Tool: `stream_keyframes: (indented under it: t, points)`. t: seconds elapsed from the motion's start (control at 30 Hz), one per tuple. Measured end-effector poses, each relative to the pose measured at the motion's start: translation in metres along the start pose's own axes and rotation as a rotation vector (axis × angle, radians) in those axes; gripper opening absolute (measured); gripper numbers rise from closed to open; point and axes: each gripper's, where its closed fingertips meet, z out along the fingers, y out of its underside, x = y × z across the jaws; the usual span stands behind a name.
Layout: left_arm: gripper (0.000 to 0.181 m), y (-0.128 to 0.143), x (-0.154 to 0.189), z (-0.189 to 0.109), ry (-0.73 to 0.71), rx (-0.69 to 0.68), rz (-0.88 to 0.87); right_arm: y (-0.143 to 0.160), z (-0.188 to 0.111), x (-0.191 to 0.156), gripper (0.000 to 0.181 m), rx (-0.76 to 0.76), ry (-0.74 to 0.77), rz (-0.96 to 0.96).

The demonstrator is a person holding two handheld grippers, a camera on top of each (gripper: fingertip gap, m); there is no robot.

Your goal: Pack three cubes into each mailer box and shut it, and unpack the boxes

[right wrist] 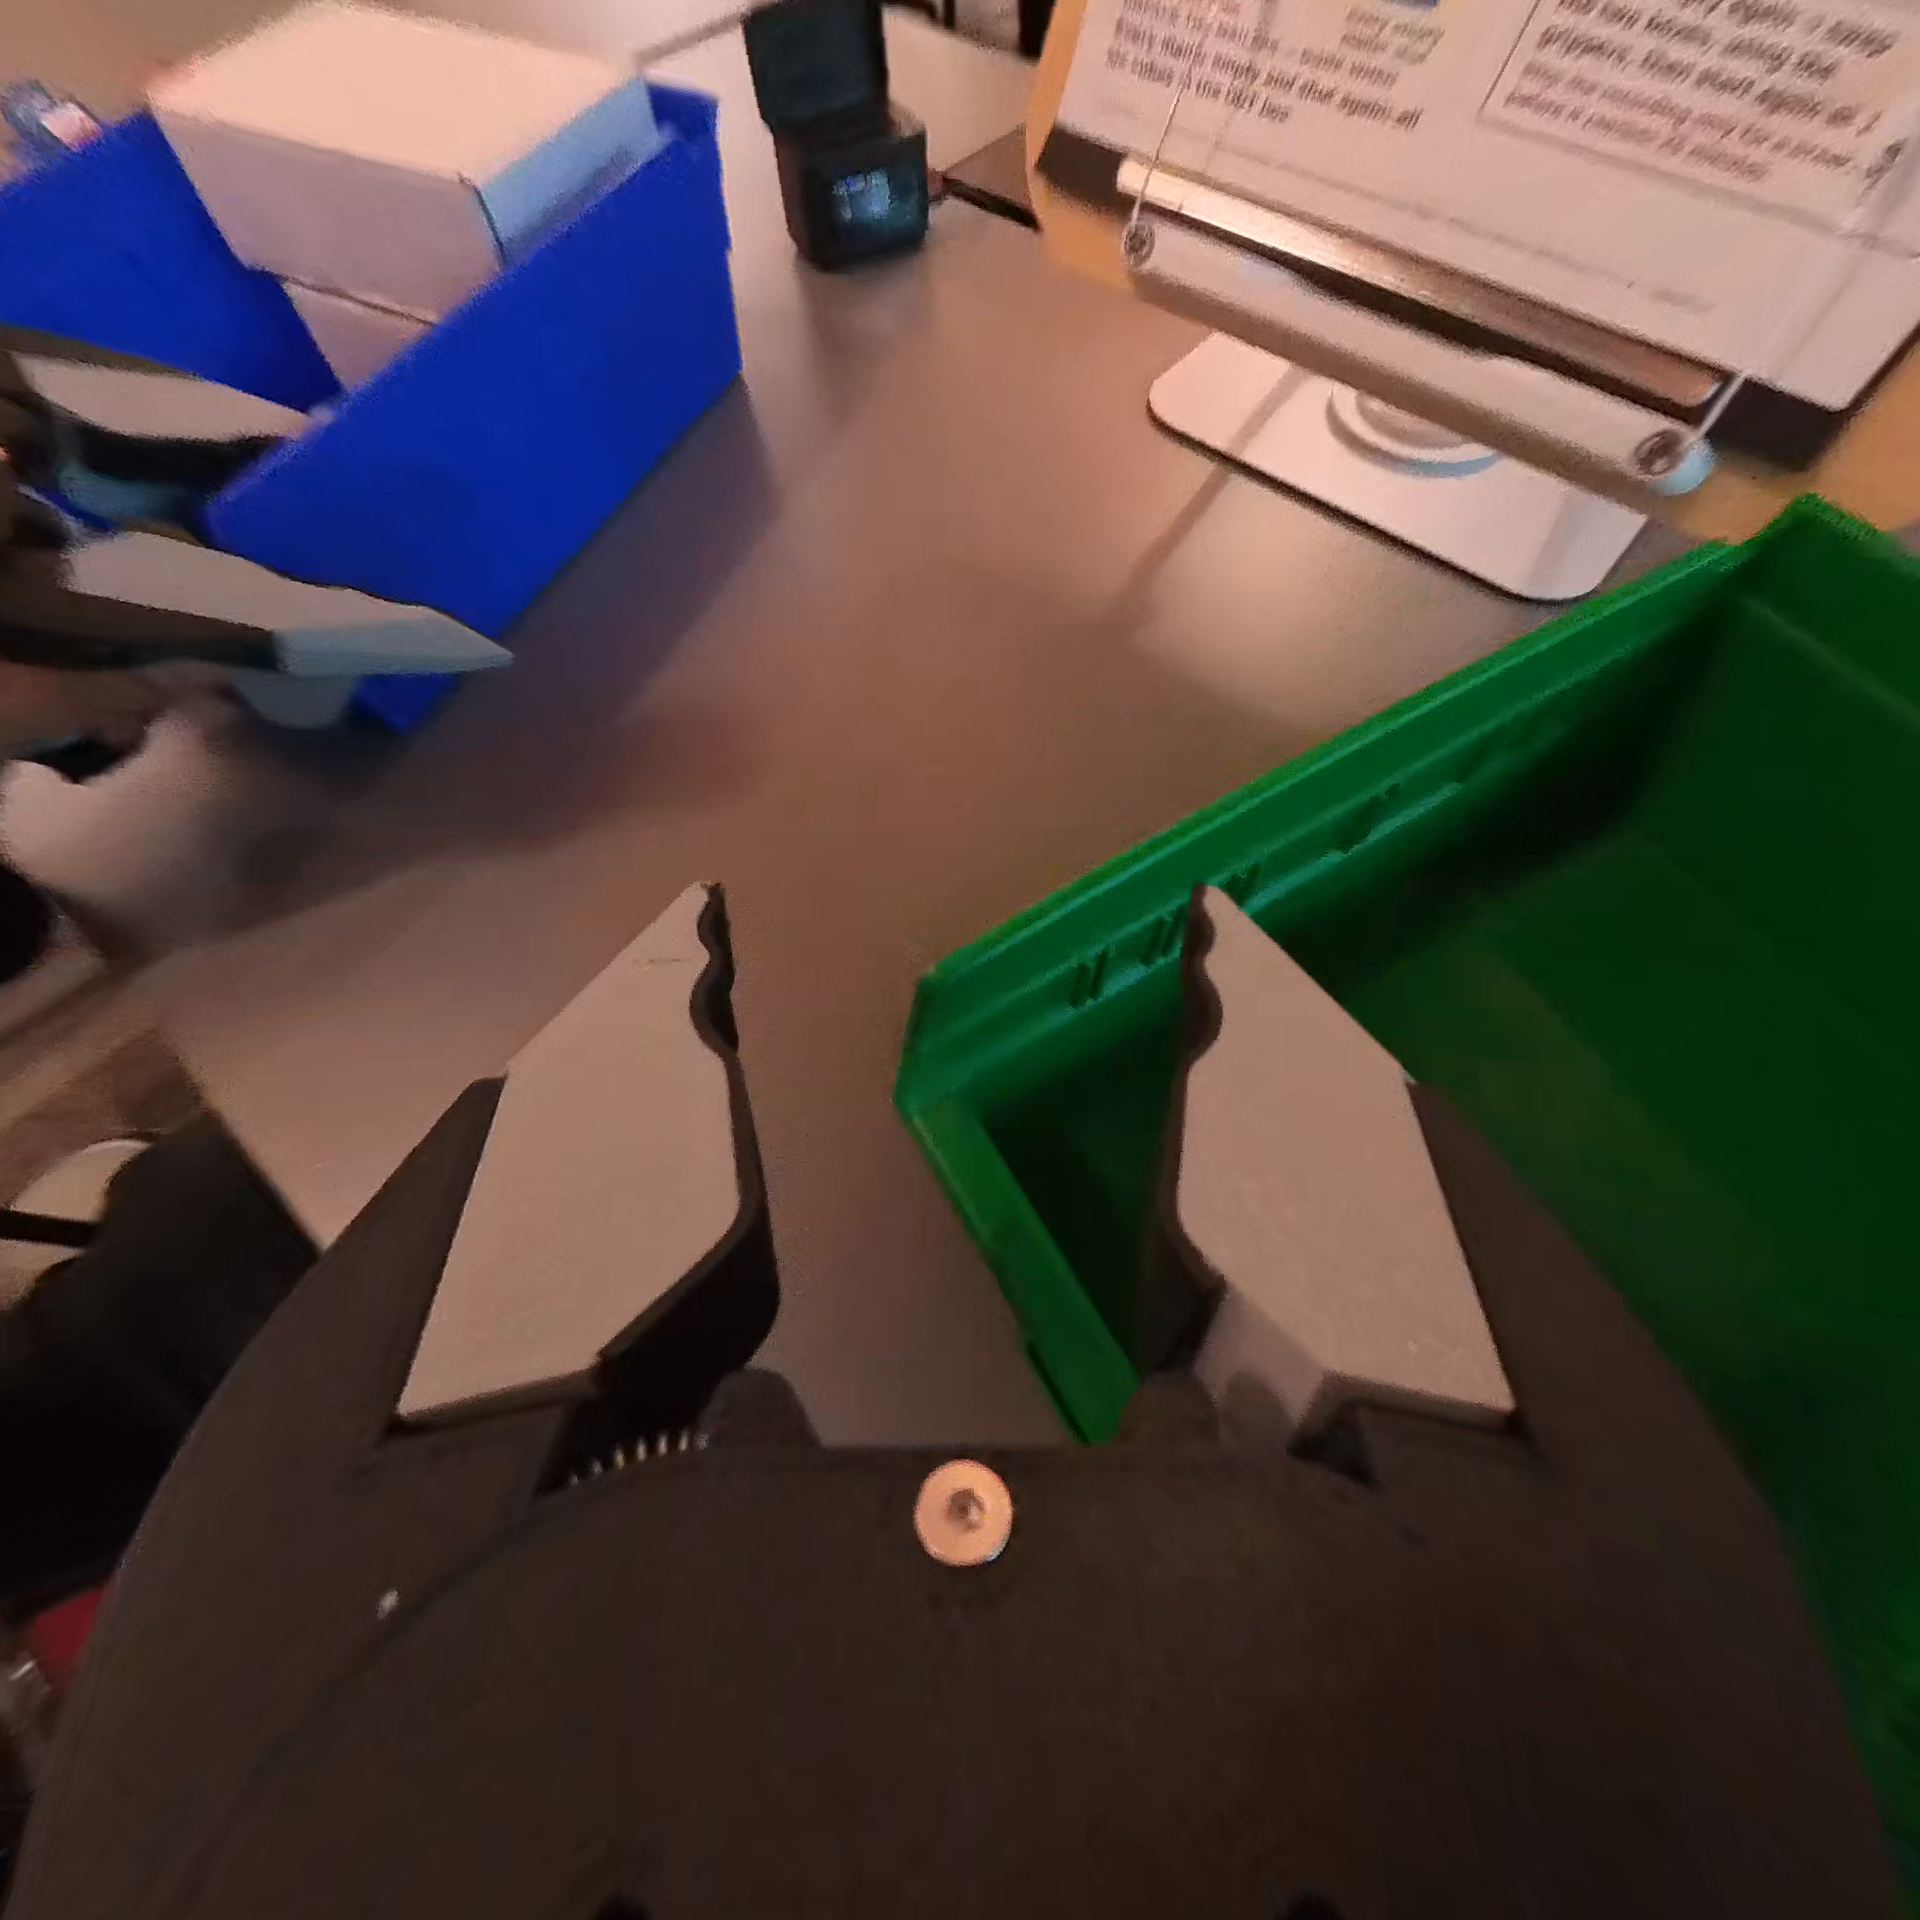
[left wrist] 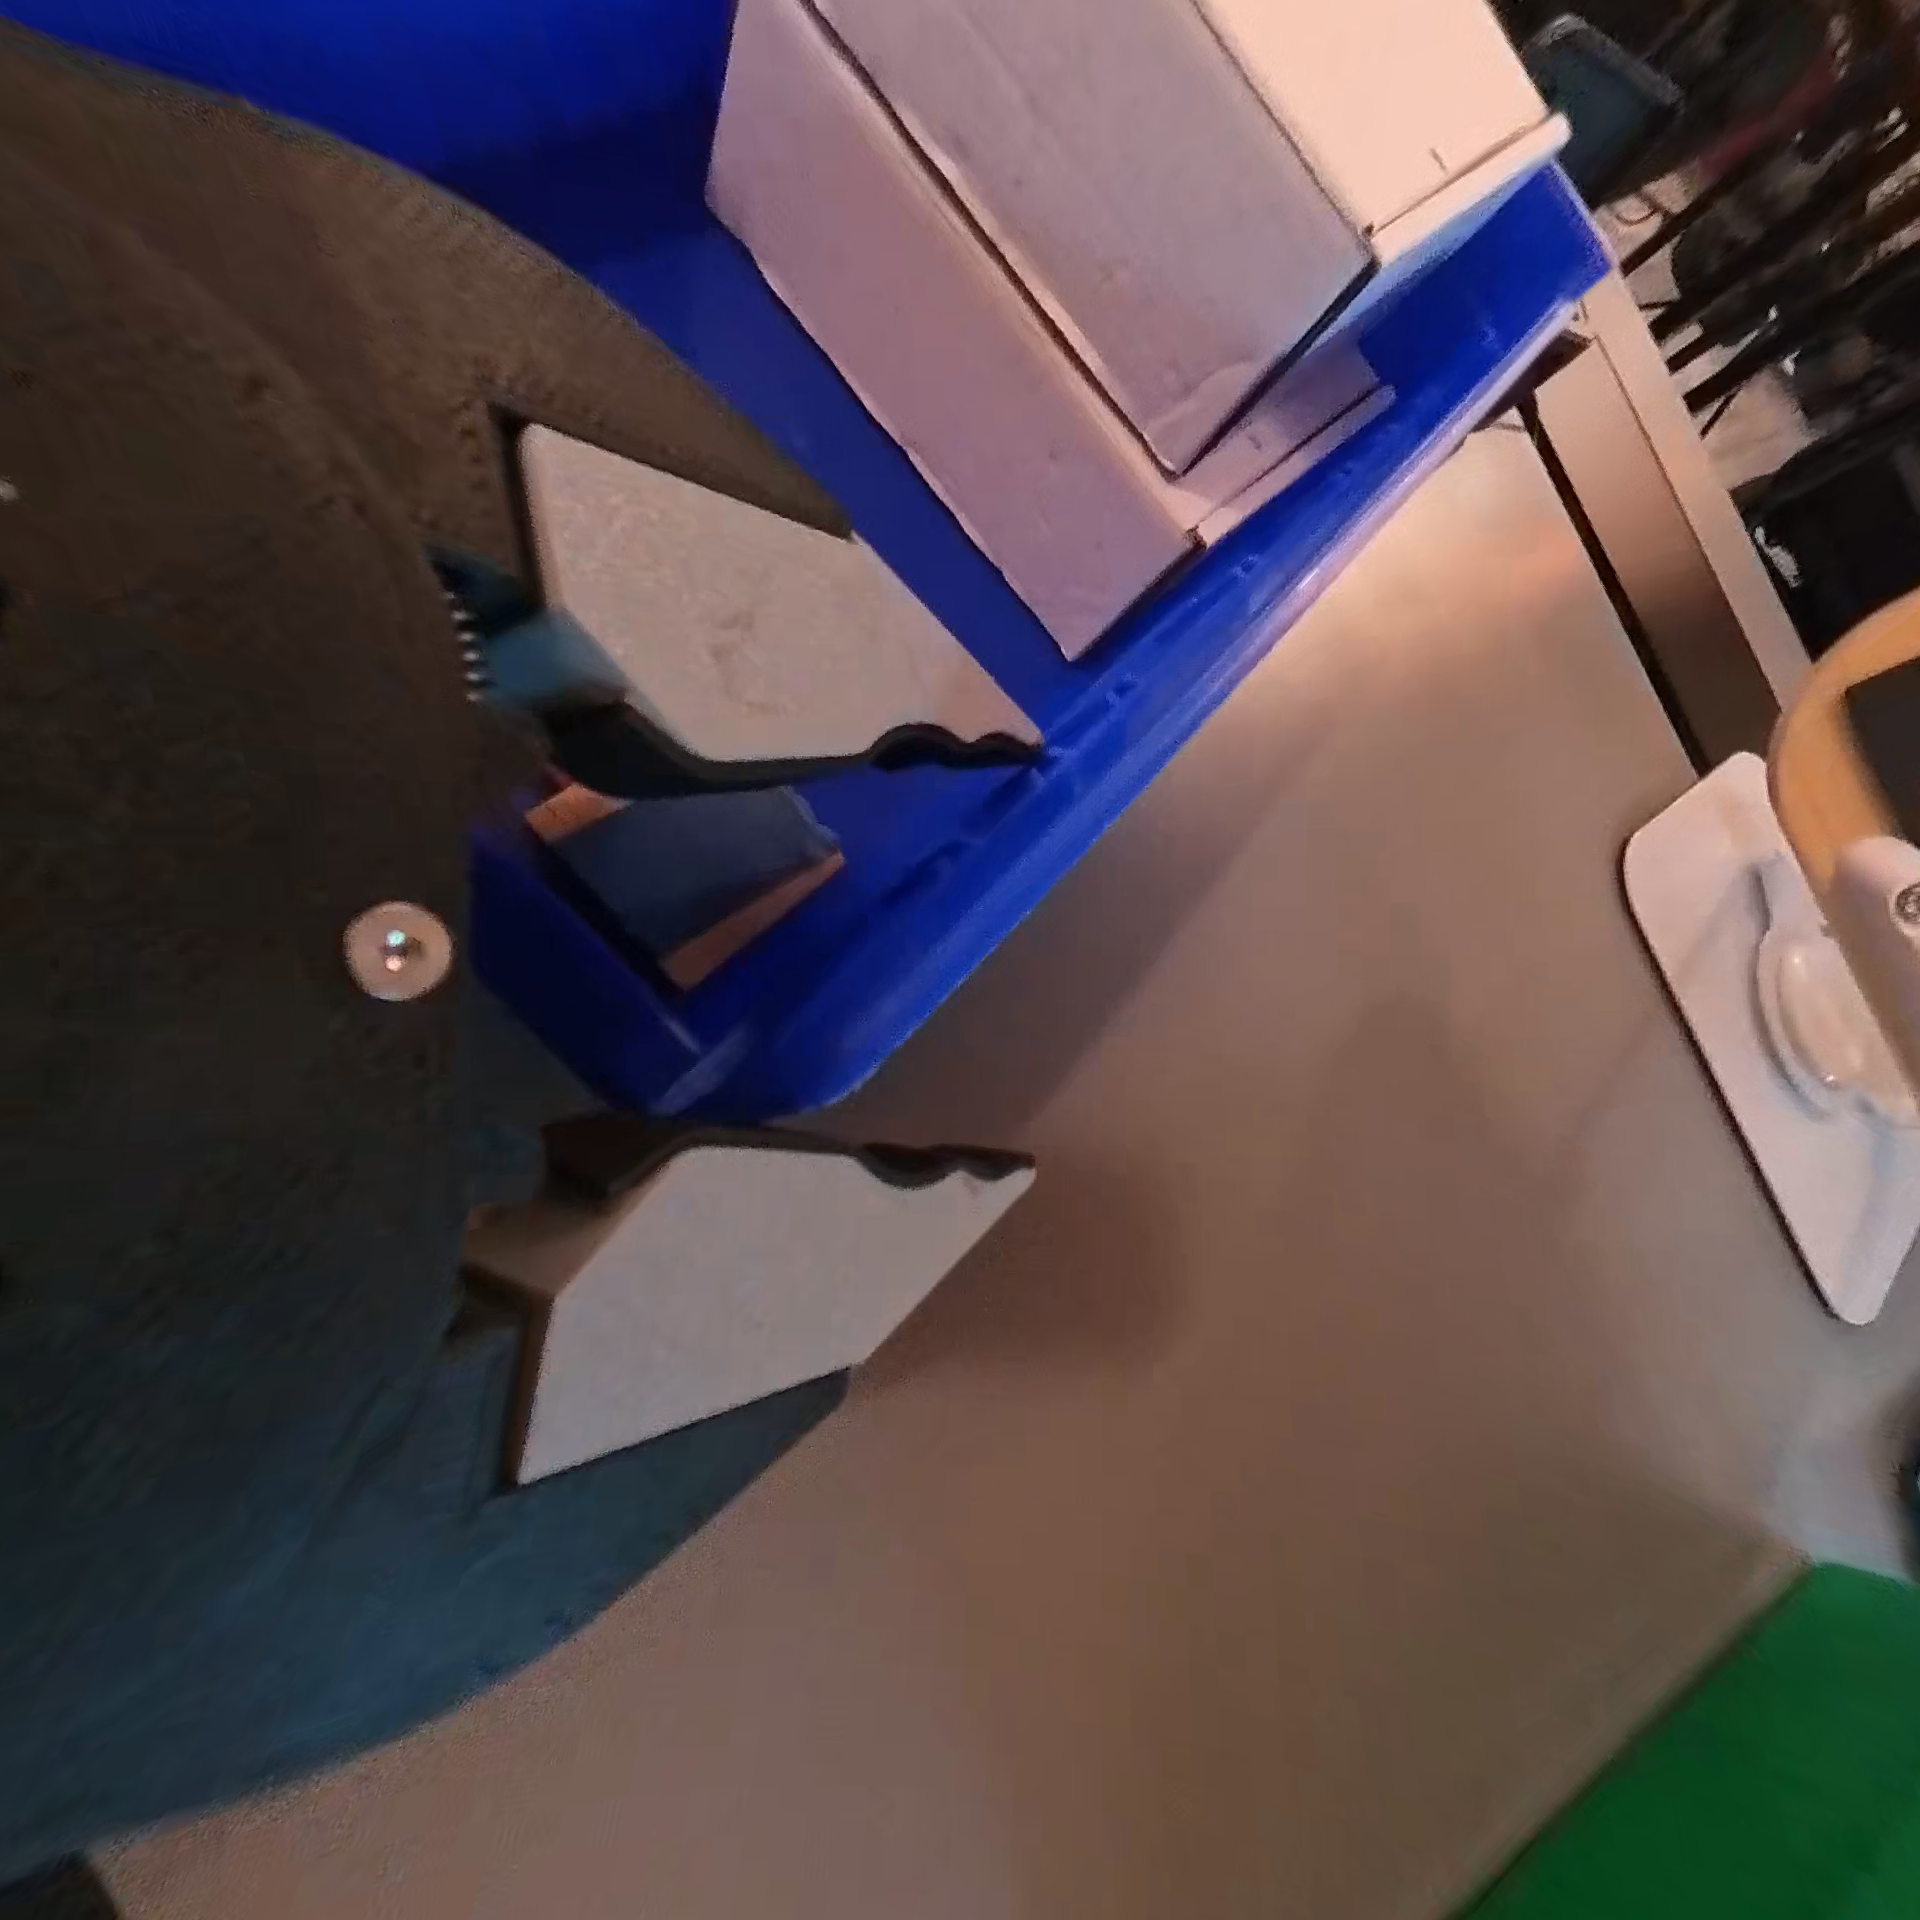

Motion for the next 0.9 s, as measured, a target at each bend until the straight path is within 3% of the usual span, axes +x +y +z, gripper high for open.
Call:
stream_keyframes:
  t: [0.1, 0.17, 0.2, 0.27, 0.4, 0.53, 0.63, 0.8, 0.9]
  points:
    - [0.070, 0.006, -0.007, -0.006, 0.031, -0.036, 0.013, 0.018, 0.034, 0.006, 0.083, -0.071, 0.120, -0.064]
    - [0.063, 0.015, -0.018, -0.012, 0.033, -0.087, 0.052, 0.040, 0.042, 0.020, 0.072, -0.196, 0.195, -0.128]
    - [0.058, 0.019, -0.026, -0.017, 0.027, -0.106, 0.078, 0.047, 0.040, 0.025, 0.076, -0.243, 0.213, -0.153]
    - [0.045, 0.029, -0.044, -0.026, 0.026, -0.143, 0.062, 0.057, 0.032, 0.018, 0.049, -0.308, 0.138, -0.162]
    - [0.025, 0.047, -0.084, -0.041, -0.001, -0.166, -0.023, 0.084, -0.005, 0.026, 0.033, -0.489, 0.079, -0.220]
    - [0.006, 0.066, -0.126, -0.055, -0.124, -0.215, -0.054, 0.081, -0.033, 0.045, 0.026, -0.467, 0.126, -0.226]
    - [0.004, 0.071, -0.138, -0.057, -0.100, -0.181, -0.153, 0.077, -0.028, 0.047, 0.035, -0.425, 0.114, -0.177]
    - [0.003, 0.075, -0.150, -0.060, -0.141, -0.187, -0.216, 0.083, -0.023, 0.055, 0.028, -0.433, 0.086, -0.058]
    - [0.003, 0.078, -0.154, -0.062, -0.174, -0.198, -0.255, 0.098, -0.050, 0.087, 0.004, -0.514, 0.230, -0.077]
